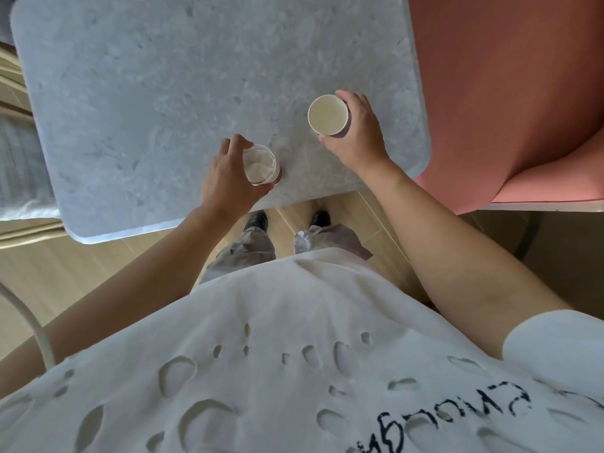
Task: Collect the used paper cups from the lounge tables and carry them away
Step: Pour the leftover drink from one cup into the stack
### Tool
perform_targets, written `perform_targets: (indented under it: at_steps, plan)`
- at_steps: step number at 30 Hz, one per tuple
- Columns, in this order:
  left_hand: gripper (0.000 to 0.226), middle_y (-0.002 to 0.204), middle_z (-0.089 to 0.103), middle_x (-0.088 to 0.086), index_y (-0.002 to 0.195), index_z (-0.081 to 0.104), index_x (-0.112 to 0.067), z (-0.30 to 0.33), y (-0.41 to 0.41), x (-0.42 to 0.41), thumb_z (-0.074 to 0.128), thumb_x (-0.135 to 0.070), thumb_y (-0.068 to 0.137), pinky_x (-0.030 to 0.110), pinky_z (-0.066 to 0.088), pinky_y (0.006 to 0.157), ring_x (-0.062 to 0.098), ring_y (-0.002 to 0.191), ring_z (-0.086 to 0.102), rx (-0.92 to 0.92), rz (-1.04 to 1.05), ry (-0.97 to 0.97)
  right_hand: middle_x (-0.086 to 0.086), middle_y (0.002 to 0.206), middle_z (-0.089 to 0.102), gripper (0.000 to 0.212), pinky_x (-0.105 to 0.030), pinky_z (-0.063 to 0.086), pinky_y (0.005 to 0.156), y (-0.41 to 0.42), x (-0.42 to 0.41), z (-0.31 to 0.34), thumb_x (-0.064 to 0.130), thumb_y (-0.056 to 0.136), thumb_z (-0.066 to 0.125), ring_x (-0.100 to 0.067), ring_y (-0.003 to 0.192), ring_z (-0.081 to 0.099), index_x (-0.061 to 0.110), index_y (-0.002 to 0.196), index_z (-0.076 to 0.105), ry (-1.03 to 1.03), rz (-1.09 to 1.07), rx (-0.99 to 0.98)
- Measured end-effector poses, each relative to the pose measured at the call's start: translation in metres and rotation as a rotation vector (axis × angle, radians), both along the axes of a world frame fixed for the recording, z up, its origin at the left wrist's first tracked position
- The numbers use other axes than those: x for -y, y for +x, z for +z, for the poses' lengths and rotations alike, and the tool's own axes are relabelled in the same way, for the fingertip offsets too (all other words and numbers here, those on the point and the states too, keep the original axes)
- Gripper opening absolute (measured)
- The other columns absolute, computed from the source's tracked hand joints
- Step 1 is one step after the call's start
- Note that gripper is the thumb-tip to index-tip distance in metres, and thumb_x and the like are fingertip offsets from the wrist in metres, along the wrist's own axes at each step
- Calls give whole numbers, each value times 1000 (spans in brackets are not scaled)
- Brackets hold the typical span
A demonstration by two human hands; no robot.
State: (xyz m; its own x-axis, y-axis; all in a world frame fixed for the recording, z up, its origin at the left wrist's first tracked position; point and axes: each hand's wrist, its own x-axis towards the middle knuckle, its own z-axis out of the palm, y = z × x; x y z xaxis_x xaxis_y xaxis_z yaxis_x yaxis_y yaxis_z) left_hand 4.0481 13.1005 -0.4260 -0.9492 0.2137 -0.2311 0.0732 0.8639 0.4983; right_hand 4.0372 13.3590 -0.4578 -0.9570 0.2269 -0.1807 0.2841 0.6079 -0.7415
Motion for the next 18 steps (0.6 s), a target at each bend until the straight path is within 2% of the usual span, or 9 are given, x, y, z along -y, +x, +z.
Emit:
perform_targets:
  at_steps: [5,10,12,14,18]
  plan:
    - [83,132,58,9,129,50,-14,-8,2,-2,100,-35,66,39,49,77,33,111,64,-14,-54,-38,-12,131,63,72,-23,45,99,14,5,-1,19,72,91,-25,119,62,4,135,60,-34,1,-11]
    - [84,132,58,6,129,49,-16,-12,1,1,100,-42,67,41,52,82,32,111,64,-22,-61,-20,-11,130,66,69,-33,50,101,32,10,2,17,71,89,-27,118,63,3,133,62,-64,80,-34]
    - [84,131,58,7,128,49,-16,-12,0,1,99,-44,67,46,54,84,32,111,64,-22,-74,-5,-11,128,66,69,-36,51,100,39,15,0,20,70,91,-27,116,63,4,131,62,-60,102,-36]
    - [84,131,58,6,127,48,-17,-9,-1,2,99,-45,66,44,54,82,32,111,64,-11,-78,-5,-9,125,66,70,-40,51,99,46,21,-2,24,69,93,-28,113,63,6,130,63,-53,109,-18]
    - [84,128,59,6,125,48,-17,-8,-4,2,98,-49,66,41,51,79,31,110,64,-6,-89,-16,-9,130,64,86,-42,49,104,55,34,-15,31,66,96,-29,119,60,9,140,59,-76,77,15]
